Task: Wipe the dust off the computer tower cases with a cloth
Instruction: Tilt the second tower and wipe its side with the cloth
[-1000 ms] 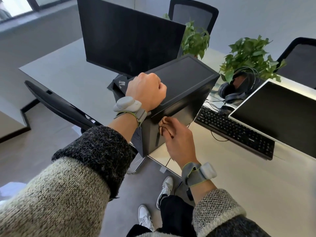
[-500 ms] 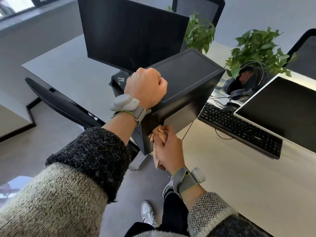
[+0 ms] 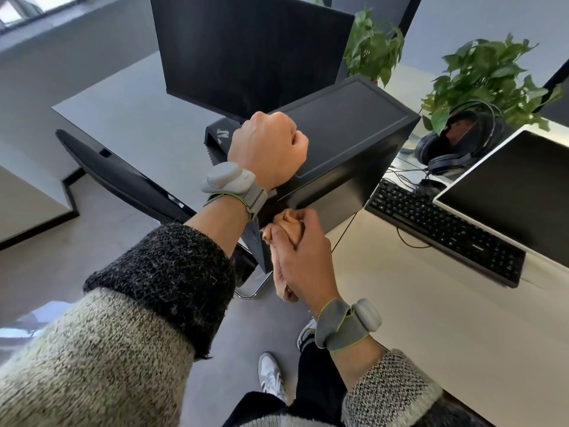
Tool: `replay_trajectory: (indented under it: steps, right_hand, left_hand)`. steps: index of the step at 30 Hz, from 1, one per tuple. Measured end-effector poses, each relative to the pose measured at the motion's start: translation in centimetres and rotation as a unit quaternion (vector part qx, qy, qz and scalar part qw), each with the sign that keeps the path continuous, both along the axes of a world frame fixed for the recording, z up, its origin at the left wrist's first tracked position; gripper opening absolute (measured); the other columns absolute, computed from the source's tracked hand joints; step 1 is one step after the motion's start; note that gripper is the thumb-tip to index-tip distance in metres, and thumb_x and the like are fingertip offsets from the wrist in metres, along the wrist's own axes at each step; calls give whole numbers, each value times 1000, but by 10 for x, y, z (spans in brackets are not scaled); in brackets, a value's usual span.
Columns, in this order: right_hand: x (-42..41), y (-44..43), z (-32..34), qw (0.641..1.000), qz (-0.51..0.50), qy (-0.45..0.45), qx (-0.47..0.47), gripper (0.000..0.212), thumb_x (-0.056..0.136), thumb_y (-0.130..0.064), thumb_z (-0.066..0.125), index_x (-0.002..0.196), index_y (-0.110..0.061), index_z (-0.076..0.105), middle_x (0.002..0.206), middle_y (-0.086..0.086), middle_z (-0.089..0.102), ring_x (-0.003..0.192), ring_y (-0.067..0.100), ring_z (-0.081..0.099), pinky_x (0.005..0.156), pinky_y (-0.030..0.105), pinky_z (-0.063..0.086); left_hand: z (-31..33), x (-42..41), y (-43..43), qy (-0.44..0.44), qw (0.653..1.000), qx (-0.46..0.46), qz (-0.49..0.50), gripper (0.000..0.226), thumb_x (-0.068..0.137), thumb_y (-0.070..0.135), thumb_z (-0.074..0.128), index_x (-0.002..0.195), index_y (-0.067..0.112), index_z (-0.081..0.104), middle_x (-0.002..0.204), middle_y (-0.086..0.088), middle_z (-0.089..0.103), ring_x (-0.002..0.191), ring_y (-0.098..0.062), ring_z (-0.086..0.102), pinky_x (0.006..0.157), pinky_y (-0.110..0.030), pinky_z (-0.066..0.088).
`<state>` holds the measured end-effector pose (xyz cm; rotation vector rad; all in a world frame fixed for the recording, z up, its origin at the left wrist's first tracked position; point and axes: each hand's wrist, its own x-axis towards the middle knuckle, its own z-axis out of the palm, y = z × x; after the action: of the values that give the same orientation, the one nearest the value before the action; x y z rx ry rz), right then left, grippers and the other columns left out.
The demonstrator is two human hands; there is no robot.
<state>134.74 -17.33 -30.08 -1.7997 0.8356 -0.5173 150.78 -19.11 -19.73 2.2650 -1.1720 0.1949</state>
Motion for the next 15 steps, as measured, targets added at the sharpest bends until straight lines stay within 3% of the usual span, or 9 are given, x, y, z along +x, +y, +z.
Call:
replay_trajectory:
  steps: [5, 8, 12, 15]
  right_hand:
    - [-1, 1, -10, 1000, -19, 11, 19, 21, 105, -29, 64, 119, -30, 49, 97, -22, 63, 87, -6, 65, 69, 8, 46]
    - [2, 1, -17, 996, -17, 60, 57, 19, 106, -29, 61, 120, -28, 47, 94, -15, 63, 86, 3, 66, 62, 7, 41]
    - [5, 11, 11, 999, -15, -20, 20, 20, 103, -32, 66, 114, -24, 51, 92, -13, 64, 81, -2, 62, 65, 9, 45]
    - [5, 19, 22, 998, -15, -64, 6, 18, 103, -27, 68, 111, -23, 53, 85, -22, 66, 81, -6, 64, 66, 9, 46]
  left_hand:
    - [0, -1, 0, -2, 1000, 7, 17, 42, 91, 23, 51, 51, 16, 40, 49, 3, 36, 42, -15, 35, 48, -23, 35]
    - [0, -2, 1, -6, 1000, 4, 12, 42, 92, 23, 51, 51, 17, 41, 49, 3, 38, 42, -15, 38, 48, -24, 40]
    - [-1, -1, -1, -1, 1000, 8, 16, 40, 92, 25, 50, 53, 16, 51, 51, 0, 48, 46, -18, 50, 50, -27, 50]
    - [-1, -1, -1, -3, 1000, 14, 16, 39, 91, 26, 49, 55, 13, 53, 52, -2, 51, 47, -21, 53, 50, -29, 51]
